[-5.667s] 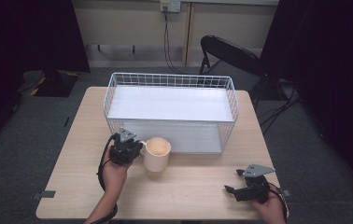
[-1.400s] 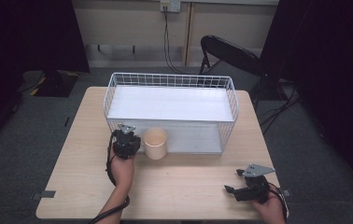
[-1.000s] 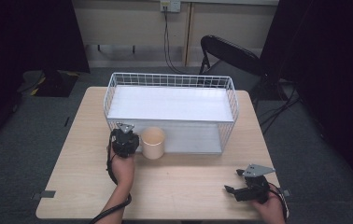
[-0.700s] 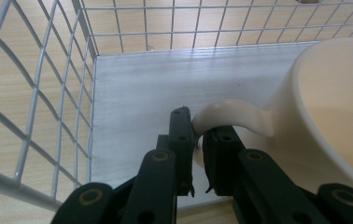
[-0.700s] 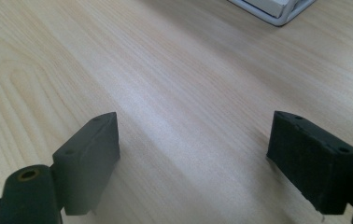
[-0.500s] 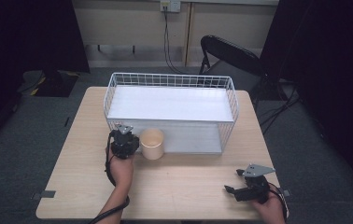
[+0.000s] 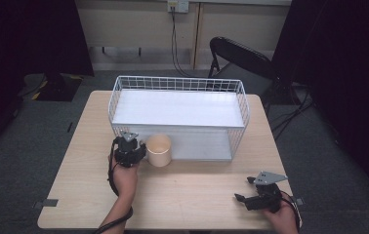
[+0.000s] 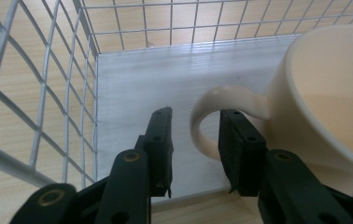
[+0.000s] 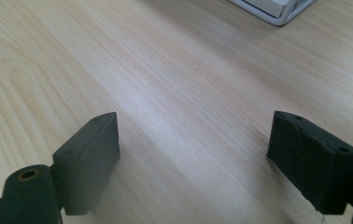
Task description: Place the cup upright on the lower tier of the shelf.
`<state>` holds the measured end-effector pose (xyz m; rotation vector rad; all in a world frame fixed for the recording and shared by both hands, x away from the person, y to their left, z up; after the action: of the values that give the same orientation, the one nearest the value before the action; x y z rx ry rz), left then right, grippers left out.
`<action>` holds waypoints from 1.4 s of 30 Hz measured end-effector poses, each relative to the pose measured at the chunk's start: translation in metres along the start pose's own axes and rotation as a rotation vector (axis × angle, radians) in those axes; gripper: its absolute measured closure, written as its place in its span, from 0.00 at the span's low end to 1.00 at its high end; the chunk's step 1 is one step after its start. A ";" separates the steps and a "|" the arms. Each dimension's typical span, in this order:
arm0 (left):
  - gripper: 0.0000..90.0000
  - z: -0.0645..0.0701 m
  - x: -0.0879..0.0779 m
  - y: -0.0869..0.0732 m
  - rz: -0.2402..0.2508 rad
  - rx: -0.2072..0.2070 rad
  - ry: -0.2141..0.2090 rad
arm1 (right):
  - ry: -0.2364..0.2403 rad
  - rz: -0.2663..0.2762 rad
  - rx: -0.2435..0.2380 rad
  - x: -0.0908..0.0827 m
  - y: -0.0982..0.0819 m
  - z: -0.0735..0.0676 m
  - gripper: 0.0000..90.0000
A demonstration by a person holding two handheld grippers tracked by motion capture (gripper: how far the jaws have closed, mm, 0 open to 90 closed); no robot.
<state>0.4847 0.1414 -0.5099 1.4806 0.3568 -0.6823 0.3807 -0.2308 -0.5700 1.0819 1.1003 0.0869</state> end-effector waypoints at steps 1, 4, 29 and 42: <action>0.71 0.001 0.000 0.000 0.000 0.000 -0.004 | 0.000 0.000 0.000 0.000 0.000 0.000 0.18; 0.71 0.002 -0.001 -0.002 0.002 0.004 -0.005 | 0.000 0.000 0.000 0.000 0.000 0.000 0.18; 0.82 0.003 -0.008 -0.009 -0.026 0.040 -0.031 | 0.000 0.000 0.000 0.000 0.000 0.000 0.18; 0.82 0.001 -0.016 -0.014 -0.038 0.048 -0.053 | 0.000 0.000 0.000 0.000 0.000 0.000 0.18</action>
<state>0.4639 0.1446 -0.5110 1.5016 0.3305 -0.7635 0.3807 -0.2308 -0.5700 1.0819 1.1005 0.0869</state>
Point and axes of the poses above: each handheld gripper's, and its own axes: x roughly forward along the jaws, y roughly out of its top, z roughly to its right, the point moved 10 cm from there along x, roughly forward along the jaws, and after that the axes turned 2 degrees about -x, right-handed, at the moved point
